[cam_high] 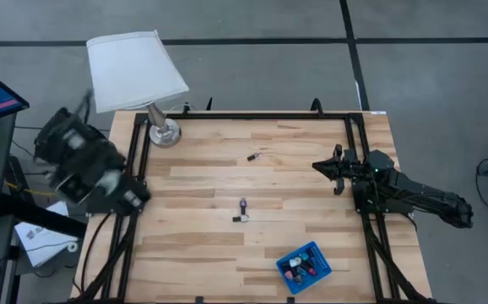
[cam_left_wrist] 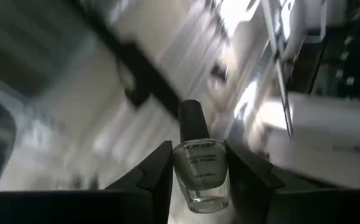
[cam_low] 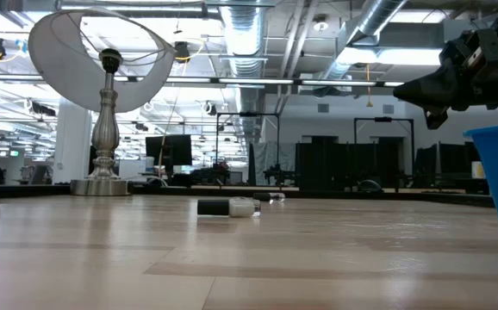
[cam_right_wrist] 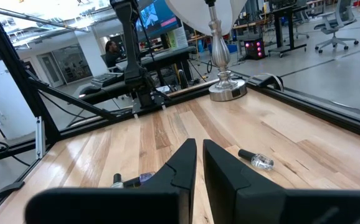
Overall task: Pick & Place Nail Polish
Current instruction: Put the gray nail polish into the blue bin
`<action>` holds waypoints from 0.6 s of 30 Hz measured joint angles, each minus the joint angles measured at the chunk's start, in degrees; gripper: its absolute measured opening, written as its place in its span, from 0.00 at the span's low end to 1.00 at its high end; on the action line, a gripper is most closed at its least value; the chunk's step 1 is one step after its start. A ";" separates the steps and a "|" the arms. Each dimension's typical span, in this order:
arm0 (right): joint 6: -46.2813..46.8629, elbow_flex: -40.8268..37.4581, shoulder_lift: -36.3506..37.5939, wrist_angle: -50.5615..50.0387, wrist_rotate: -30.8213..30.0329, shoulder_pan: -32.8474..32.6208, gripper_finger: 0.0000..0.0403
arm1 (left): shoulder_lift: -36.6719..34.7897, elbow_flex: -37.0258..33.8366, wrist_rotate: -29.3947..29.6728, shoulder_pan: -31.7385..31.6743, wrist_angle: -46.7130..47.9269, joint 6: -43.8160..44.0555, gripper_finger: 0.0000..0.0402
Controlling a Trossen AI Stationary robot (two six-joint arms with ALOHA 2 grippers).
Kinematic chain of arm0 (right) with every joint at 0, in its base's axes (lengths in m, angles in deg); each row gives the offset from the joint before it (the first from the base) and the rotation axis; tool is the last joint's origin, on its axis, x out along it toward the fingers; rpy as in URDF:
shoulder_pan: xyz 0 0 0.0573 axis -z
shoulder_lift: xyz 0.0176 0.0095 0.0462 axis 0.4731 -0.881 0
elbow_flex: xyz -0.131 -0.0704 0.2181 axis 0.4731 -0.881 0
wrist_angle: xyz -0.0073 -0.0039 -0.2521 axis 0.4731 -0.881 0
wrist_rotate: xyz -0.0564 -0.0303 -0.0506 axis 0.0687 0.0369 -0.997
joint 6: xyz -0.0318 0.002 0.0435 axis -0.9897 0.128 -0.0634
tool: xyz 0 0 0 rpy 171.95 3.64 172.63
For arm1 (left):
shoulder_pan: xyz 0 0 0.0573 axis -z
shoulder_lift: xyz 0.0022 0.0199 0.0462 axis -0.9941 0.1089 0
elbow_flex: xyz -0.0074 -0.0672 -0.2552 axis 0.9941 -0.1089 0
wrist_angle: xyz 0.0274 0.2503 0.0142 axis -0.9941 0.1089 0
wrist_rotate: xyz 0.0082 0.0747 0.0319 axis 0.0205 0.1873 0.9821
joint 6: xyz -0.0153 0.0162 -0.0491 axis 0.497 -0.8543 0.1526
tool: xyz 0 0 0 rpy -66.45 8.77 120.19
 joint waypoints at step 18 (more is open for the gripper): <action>-0.02 0.00 0.00 0.01 0.00 -0.01 0.05 | 15.25 0.00 13.82 -29.50 9.29 66.65 0.28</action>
